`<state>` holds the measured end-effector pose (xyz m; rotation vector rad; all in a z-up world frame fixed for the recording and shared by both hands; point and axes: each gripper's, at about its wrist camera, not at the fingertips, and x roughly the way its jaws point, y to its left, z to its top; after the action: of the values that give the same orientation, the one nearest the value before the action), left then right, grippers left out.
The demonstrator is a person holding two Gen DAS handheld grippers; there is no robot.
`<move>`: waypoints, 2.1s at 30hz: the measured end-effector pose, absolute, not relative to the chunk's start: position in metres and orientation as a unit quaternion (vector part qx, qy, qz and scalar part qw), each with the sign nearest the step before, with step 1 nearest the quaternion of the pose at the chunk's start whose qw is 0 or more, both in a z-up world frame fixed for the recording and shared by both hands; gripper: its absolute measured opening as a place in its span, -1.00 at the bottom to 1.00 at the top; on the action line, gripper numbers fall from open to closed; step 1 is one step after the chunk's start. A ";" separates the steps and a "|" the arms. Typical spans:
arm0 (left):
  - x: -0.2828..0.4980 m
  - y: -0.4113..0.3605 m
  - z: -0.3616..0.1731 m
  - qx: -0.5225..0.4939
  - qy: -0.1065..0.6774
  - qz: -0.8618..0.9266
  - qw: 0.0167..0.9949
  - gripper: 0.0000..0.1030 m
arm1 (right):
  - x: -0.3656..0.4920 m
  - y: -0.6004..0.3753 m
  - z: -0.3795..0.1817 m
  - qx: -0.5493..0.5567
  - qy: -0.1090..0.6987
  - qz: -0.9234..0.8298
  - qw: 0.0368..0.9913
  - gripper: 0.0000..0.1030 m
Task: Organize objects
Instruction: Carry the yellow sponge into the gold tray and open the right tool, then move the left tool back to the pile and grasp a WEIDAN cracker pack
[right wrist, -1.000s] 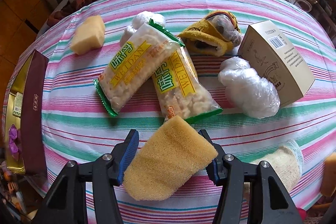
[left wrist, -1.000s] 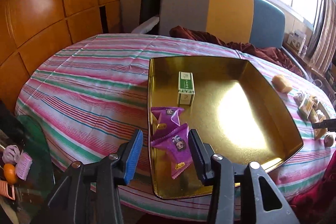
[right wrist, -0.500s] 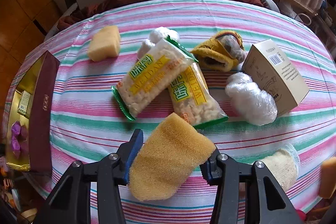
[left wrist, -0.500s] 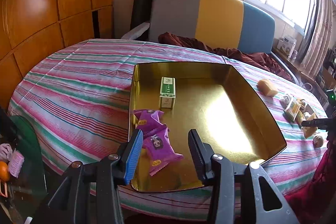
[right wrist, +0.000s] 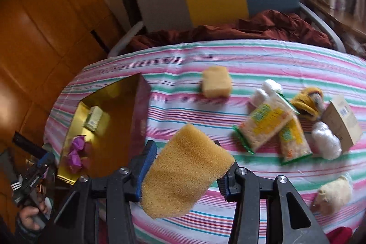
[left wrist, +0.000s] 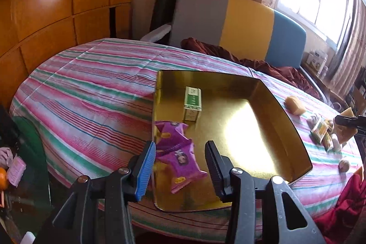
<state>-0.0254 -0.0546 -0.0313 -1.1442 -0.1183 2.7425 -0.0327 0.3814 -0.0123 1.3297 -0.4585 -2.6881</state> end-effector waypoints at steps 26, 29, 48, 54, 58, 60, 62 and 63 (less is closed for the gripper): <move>-0.038 -0.094 -0.043 -0.390 -0.076 0.917 0.035 -0.13 | -0.074 0.138 -0.083 0.510 -0.075 -0.805 0.296 1.00; -0.035 -0.087 -0.041 -0.383 -0.064 0.920 0.043 -0.13 | -0.068 0.151 -0.076 0.498 -0.076 -0.816 0.283 1.00; -0.015 -0.018 -0.022 -0.362 0.016 0.923 0.126 -0.13 | -0.046 0.342 -0.034 0.462 -0.054 -0.883 0.060 1.00; -0.011 0.024 -0.018 -0.363 0.043 0.913 0.180 -0.13 | -0.028 0.453 -0.033 0.432 -0.113 -0.890 -0.086 1.00; -0.008 0.062 -0.013 -0.358 0.065 0.905 0.222 -0.12 | 0.005 0.539 -0.041 0.377 -0.242 -0.871 -0.199 1.00; -0.007 0.085 -0.011 -0.358 0.075 0.898 0.246 -0.12 | 0.022 0.575 -0.054 0.369 -0.334 -0.834 -0.239 1.00; -0.005 0.112 -0.009 -0.354 0.088 0.891 0.270 -0.12 | 0.036 0.595 -0.063 0.349 -0.401 -0.808 -0.252 1.00; -0.004 0.124 -0.009 -0.353 0.094 0.887 0.282 -0.12 | 0.040 0.600 -0.064 0.344 -0.415 -0.802 -0.257 1.00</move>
<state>-0.0042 0.1243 -0.0088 -0.9447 0.2530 2.3773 0.0400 0.5999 -0.0644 1.3043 -1.5712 -3.0383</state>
